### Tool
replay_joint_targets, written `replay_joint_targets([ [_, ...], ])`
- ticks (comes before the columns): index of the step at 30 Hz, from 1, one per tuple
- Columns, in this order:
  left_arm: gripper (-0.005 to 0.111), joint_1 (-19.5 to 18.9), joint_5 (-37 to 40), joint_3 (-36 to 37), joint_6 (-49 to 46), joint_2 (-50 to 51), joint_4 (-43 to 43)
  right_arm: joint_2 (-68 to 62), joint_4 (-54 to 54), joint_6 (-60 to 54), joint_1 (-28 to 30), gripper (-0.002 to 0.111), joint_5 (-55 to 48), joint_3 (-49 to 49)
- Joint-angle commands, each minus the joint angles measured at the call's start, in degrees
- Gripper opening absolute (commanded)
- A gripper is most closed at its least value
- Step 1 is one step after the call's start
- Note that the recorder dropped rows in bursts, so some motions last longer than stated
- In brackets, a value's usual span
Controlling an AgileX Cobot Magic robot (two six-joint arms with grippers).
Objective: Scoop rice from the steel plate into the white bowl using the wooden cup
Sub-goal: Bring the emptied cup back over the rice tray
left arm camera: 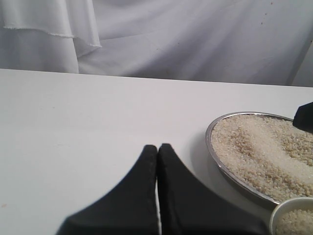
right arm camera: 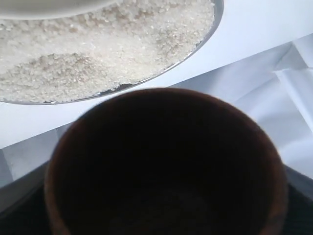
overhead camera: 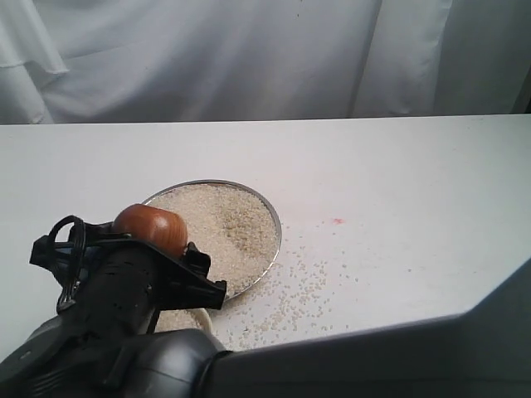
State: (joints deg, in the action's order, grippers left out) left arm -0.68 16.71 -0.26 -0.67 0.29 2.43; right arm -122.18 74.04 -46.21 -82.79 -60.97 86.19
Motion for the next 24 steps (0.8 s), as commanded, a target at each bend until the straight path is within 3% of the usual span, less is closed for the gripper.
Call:
replay_joint_targets([
  [1,0.000,0.09,-0.36,0.26,0.18,-0.29,0.04,2.05,-3.21,2.33,0.86,0.000,1.25,-0.39],
  [5,0.000,0.09,-0.36,0.26,0.18,-0.29,0.04,3.62,-16.83,1.56,5.98,0.000,7.05,-0.39],
  [8,0.000,0.09,-0.36,0.26,0.18,-0.29,0.04,4.07,-20.68,1.67,11.12,0.000,10.51,-0.39],
  [16,0.000,0.09,-0.36,0.26,0.18,-0.29,0.04,4.05,-25.42,2.86,25.73,0.000,29.63,-0.39],
  [24,0.000,0.09,-0.36,0.26,0.18,-0.29,0.04,-0.91,-26.82,2.77,32.69,0.000,37.59,4.81],
])
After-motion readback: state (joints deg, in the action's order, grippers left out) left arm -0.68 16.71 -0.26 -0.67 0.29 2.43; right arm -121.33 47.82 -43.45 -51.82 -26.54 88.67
